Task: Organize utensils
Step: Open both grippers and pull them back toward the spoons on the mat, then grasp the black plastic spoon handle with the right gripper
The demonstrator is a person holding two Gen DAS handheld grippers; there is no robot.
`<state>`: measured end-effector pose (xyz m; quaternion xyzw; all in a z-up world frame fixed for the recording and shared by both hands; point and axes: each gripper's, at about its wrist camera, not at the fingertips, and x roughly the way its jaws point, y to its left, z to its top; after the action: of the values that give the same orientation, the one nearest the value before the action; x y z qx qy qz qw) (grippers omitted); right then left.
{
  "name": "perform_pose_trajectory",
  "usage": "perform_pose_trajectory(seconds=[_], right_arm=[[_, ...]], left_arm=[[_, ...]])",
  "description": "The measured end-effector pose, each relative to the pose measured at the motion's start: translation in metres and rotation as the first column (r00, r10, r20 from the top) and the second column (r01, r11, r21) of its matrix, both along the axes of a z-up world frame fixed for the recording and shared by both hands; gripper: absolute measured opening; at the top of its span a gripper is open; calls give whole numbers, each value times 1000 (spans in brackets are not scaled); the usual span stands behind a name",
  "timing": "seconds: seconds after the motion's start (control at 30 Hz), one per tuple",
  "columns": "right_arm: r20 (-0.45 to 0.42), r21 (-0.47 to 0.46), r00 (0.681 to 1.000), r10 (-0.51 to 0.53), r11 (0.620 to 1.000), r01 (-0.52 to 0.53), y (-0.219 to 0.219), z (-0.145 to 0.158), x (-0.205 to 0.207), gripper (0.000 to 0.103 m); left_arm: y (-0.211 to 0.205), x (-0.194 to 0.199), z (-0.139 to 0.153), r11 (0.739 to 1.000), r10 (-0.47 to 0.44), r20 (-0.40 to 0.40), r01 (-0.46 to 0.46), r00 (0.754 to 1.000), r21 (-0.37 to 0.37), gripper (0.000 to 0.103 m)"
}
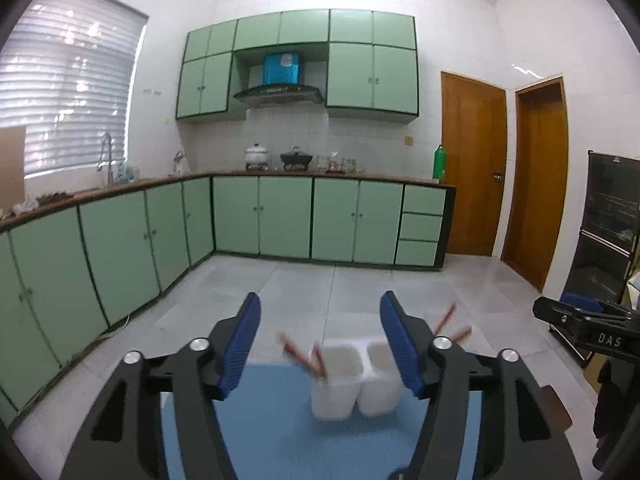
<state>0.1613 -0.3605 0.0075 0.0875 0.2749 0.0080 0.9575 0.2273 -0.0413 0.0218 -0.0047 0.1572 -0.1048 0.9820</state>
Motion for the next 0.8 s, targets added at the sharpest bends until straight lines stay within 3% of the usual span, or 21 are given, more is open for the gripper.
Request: perform_pose_trajectory(seconds=[0.2, 0.43, 0.57, 0.8], right_arm=[[-118, 43, 992, -53, 997, 59, 2, -62, -46, 84], [-273, 31, 958, -89, 994, 102, 8, -131, -80, 84], [-318, 31, 944, -84, 995, 98, 15, -151, -90, 84], [-348, 47, 936, -48, 997, 69, 24, -164, -90, 81]], left_arm=[[11, -35, -71, 998, 31, -161, -21, 986, 62, 65], [11, -61, -165, 989, 64, -387, -7, 920, 148, 65], [4, -69, -205, 982, 70, -483, 23, 873, 185, 65], [3, -69, -236, 978, 94, -543, 26, 835, 208, 60]])
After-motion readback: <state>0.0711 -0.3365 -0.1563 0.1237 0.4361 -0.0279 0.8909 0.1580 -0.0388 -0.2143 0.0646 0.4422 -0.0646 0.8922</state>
